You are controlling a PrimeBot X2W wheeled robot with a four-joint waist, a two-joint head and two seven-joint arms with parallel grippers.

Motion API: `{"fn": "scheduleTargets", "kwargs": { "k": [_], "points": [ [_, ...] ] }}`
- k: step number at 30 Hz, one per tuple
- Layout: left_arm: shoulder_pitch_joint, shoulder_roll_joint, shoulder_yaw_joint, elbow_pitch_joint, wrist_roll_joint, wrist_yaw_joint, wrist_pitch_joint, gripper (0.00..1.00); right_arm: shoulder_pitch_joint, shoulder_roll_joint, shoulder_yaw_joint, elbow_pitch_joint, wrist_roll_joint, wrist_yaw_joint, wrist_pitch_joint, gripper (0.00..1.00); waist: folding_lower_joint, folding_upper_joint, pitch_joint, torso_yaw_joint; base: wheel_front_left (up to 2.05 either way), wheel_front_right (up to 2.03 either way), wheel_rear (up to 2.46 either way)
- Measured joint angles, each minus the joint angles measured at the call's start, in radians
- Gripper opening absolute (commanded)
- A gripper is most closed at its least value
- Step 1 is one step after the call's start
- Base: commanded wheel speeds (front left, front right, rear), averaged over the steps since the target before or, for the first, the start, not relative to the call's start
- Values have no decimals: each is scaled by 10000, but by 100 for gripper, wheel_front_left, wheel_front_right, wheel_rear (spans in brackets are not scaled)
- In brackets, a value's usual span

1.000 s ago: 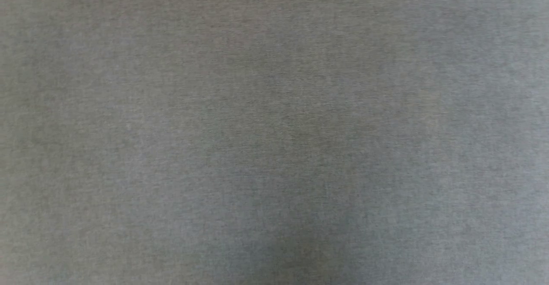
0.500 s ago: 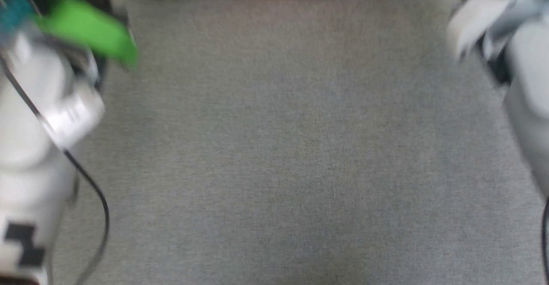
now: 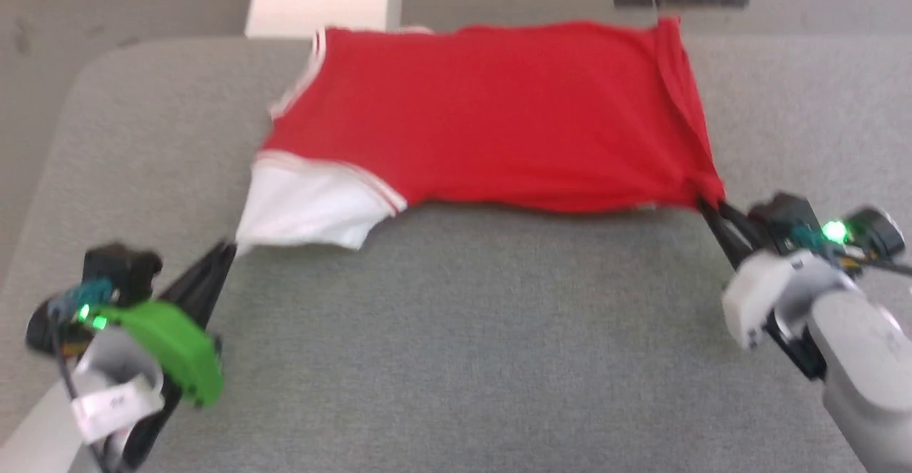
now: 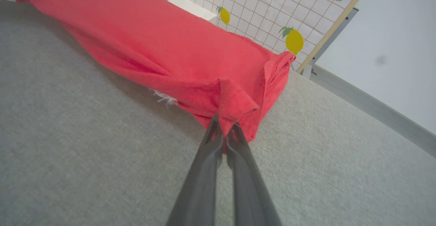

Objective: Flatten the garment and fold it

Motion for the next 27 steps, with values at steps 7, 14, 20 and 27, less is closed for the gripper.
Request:
{"fn": "scheduleTargets", "kwargs": {
  "k": [7, 14, 20, 27],
  "points": [
    [1940, 855, 46, -1588, -748, 426, 1250, 0, 1561, -652, 17, -1198, 1087, 0, 930, 0, 0, 0, -1033, 219, 0, 0, 0],
    [3429, 1206, -431, -3003, -1423, 686, 2456, 0, 3337, -1239, -681, -2226, 2010, 0, 2220, 0, 0, 0, -1737, 492, 0, 0, 0],
    [4269, 1308, -907, -3599, -2048, 681, 3225, 0, 4797, -1647, -1241, -3214, 2637, 0, 3691, 0, 0, 0, -2060, 698, 0, 0, 0],
    [4312, 1145, -848, -3572, -2127, 656, 2759, 0, 5669, -1538, -2127, -4571, 3143, 0, 4263, 0, 0, 0, -1922, 702, 0, 0, 0]
  ]
}}
